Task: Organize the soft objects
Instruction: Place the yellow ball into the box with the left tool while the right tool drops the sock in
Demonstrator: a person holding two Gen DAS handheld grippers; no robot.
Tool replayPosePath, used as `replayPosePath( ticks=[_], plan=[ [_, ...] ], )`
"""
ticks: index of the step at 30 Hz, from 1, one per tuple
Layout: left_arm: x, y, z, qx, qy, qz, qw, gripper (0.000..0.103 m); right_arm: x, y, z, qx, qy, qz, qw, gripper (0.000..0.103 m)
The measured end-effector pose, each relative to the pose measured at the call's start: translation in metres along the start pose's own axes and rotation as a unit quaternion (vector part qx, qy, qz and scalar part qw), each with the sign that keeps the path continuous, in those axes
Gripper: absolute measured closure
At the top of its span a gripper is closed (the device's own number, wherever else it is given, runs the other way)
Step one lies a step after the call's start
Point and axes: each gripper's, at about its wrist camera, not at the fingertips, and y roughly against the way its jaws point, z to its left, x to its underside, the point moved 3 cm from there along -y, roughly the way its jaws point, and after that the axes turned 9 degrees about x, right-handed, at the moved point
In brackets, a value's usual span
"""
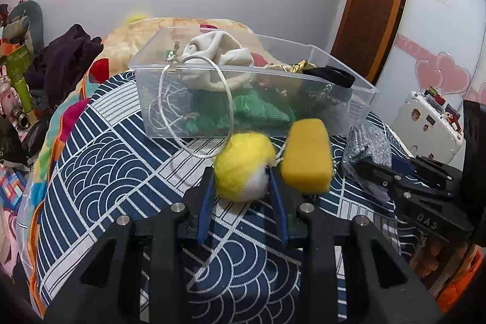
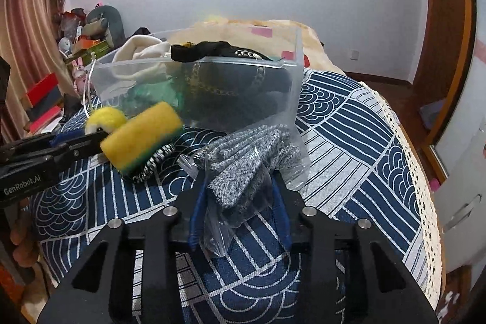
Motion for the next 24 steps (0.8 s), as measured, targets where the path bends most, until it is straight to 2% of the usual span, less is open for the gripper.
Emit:
replayPosePath(
  ticks=[12,24],
  plan=[
    [0.004,0.033,-0.007,0.000,-0.001,-0.033,0.9995,0.068,0.000,0.026,0.005,-0.018,-0.005,-0.031,0.999,0.072],
    [-0.035,0.063,-0.006,0.005,-0.008,-0.086,0.9962,0.068,-0.037,0.053,0.007,-0.013,0.005,-0.099,0.995,0.072]
  ],
)
